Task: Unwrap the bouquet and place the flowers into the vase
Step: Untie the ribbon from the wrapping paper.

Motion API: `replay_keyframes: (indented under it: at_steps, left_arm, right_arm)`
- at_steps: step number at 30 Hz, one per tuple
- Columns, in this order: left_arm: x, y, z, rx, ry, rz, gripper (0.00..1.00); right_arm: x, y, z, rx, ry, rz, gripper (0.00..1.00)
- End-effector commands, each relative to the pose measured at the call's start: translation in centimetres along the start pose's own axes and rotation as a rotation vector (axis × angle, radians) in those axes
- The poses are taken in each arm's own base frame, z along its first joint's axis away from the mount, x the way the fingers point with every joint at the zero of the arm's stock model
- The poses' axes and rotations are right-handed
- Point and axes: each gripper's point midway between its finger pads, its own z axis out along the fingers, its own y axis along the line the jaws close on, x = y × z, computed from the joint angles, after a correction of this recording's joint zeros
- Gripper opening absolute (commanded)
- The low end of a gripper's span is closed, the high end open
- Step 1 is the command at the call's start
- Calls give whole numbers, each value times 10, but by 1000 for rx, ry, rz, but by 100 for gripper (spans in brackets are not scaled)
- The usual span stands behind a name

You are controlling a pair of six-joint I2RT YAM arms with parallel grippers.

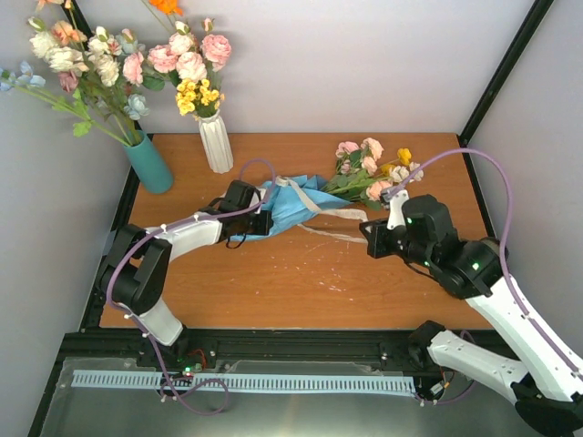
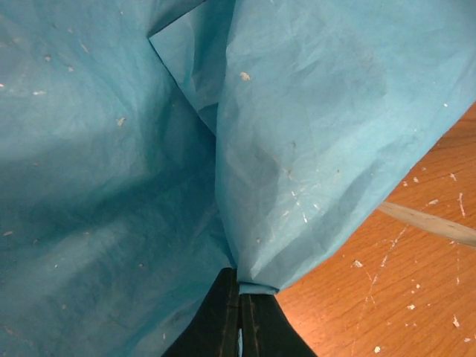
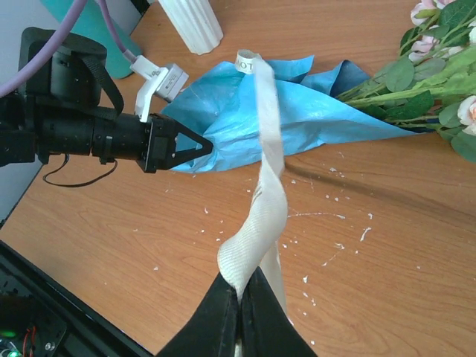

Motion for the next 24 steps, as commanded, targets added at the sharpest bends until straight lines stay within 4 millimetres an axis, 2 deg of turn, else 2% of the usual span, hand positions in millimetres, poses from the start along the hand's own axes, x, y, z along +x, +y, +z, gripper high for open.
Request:
replay_keyframes:
  at_steps: [1, 6, 11, 12, 14, 16, 17, 20, 24]
  left_arm:
    - [-11, 11, -3, -65, -9, -11, 0]
    - [-16, 13, -3, -89, -6, -12, 0]
    - [-19, 3, -5, -40, -13, 11, 0]
    - [-19, 1, -6, -30, -14, 14, 0]
    - [-17, -1, -7, -14, -8, 14, 0]
    - [-12, -2, -9, -4, 5, 12, 3]
    - [-11, -4, -12, 2, 6, 10, 6]
    - [-11, -10, -26, 13, -5, 12, 25]
    - [-27, -13, -59, -31, -71, 15, 73]
  right_arm:
    - [2, -6, -18, 7, -67, 30, 3]
    - [11, -8, -26, -25, -105, 33, 6]
    - [36, -14, 3, -27, -35, 73, 9]
    - [42, -15, 11, -30, -11, 83, 14]
    - [53, -15, 29, -29, 55, 96, 41]
    - [61, -15, 43, -17, 124, 95, 56]
    - [63, -15, 49, -8, 154, 92, 60]
    - [62, -18, 57, 30, 195, 70, 73]
    - [52, -28, 56, 97, 164, 39, 92]
